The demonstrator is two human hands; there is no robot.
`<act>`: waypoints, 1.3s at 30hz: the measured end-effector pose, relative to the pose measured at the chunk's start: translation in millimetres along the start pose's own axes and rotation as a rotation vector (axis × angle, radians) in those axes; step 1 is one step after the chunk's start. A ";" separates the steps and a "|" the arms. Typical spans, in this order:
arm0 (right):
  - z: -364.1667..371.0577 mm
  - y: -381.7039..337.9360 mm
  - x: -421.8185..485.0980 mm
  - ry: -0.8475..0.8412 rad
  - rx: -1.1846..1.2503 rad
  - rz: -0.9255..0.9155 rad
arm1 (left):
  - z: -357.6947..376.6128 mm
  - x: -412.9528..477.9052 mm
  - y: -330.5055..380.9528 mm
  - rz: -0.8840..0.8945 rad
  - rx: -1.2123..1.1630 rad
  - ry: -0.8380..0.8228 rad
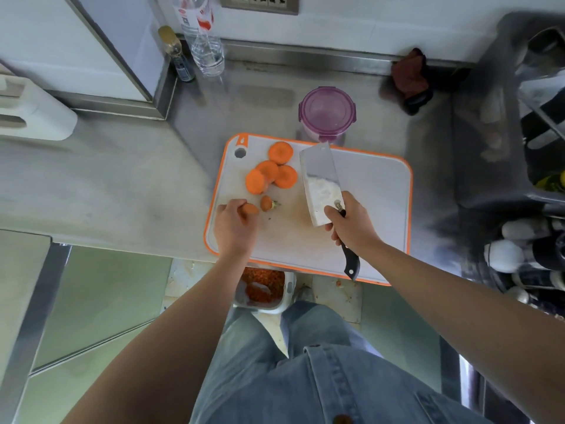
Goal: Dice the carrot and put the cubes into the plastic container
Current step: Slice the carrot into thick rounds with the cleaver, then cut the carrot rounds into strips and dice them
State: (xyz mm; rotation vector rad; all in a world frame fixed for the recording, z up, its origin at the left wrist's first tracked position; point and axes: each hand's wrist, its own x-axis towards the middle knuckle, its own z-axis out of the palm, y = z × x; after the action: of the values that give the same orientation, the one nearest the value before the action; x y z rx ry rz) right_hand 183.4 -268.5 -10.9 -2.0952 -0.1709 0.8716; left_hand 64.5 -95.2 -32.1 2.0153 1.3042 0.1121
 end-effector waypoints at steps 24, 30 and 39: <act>45.5 0.9 -7.4 0.135 0.116 0.208 | -9.3 29.8 0.9 0.680 0.315 -0.187; 65.5 -10.8 -6.6 0.245 0.211 0.196 | -45.7 61.9 -27.7 0.261 0.024 0.026; 96.9 -20.2 -6.2 0.331 0.335 0.246 | -73.8 84.5 -74.4 0.137 0.322 -0.029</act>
State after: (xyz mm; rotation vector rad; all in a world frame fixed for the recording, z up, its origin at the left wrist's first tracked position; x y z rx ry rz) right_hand 120.5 -194.8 -31.8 -1.9297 0.3893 0.6281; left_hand 16.8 29.7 -48.2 2.3684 1.2270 -0.0680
